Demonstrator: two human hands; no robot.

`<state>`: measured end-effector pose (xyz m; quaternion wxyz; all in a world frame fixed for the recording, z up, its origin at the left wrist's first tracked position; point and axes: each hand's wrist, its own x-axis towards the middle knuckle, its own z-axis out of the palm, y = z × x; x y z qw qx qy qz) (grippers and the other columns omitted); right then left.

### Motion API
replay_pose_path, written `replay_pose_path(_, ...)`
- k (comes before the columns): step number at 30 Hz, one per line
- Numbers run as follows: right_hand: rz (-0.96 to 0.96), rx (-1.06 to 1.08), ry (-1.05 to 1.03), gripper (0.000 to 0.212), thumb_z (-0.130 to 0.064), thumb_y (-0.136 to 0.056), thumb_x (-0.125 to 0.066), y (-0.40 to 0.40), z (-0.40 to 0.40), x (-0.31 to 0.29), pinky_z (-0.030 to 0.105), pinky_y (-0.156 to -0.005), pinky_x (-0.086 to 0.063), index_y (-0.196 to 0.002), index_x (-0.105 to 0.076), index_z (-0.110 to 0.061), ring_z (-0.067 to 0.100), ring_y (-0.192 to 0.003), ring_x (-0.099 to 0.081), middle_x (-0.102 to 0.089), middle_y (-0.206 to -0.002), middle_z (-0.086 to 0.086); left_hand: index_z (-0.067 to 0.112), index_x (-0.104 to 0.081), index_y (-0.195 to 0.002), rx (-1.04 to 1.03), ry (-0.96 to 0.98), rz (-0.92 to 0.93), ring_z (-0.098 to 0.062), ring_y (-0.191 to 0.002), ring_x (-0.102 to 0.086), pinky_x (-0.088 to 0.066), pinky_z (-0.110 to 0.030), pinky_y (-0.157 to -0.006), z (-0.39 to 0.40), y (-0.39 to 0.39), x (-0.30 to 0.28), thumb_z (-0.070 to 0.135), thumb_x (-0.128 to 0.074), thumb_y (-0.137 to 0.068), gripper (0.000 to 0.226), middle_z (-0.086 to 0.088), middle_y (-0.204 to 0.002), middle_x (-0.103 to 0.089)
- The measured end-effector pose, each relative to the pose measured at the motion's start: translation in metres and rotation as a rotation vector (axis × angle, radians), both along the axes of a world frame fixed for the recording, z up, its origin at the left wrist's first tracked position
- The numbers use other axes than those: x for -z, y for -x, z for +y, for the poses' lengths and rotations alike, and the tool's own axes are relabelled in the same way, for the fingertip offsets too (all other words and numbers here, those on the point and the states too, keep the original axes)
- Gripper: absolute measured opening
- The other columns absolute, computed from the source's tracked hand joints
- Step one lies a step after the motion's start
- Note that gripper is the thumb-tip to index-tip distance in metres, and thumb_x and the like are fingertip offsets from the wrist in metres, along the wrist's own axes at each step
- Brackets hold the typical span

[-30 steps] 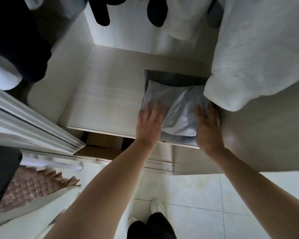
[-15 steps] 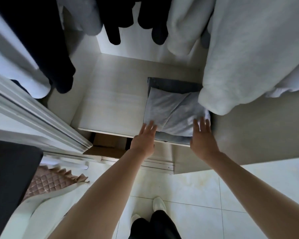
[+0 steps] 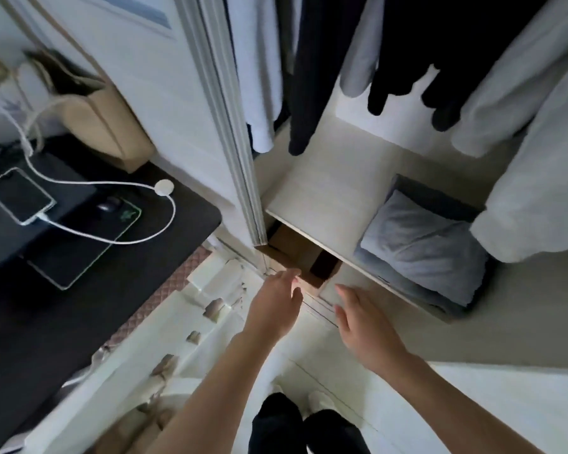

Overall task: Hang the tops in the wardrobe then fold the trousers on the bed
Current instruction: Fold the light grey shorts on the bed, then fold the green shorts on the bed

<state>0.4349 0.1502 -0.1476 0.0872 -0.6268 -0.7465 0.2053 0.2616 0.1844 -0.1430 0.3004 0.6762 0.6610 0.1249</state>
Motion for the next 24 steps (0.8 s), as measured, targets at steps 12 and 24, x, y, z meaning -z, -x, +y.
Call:
replay_pose_path(12, 0.091, -0.772, 0.194, 0.041, -0.032, -0.101, -0.040, 0.088, -0.092, -0.030, 0.021, -0.097, -0.039, -0.139, -0.041, -0.019, 0.013, -0.123, -0.048, -0.049, -0.134, 0.000, 0.025, -0.057, -0.126, -0.997, -0.009, -0.177, -0.013, -0.097, -0.063, -0.049, -0.026, -0.077, -0.241, 0.028, -0.009, 0.022, -0.046, -0.098, 0.031, 0.006, -0.110, -0.068)
replay_pose_path(24, 0.040, -1.591, 0.299, 0.035, -0.026, -0.100, -0.039, 0.148, -0.341, -0.015, 0.020, -0.095, -0.033, -0.132, -0.047, -0.015, 0.013, -0.118, -0.042, -0.053, -0.123, -0.003, 0.024, -0.059, -0.120, -1.851, 0.071, -0.159, -0.016, -0.091, -0.061, -0.051, -0.033, -0.080, -0.560, -0.050, 0.010, 0.021, -0.048, -0.097, 0.026, 0.006, -0.098, -0.067)
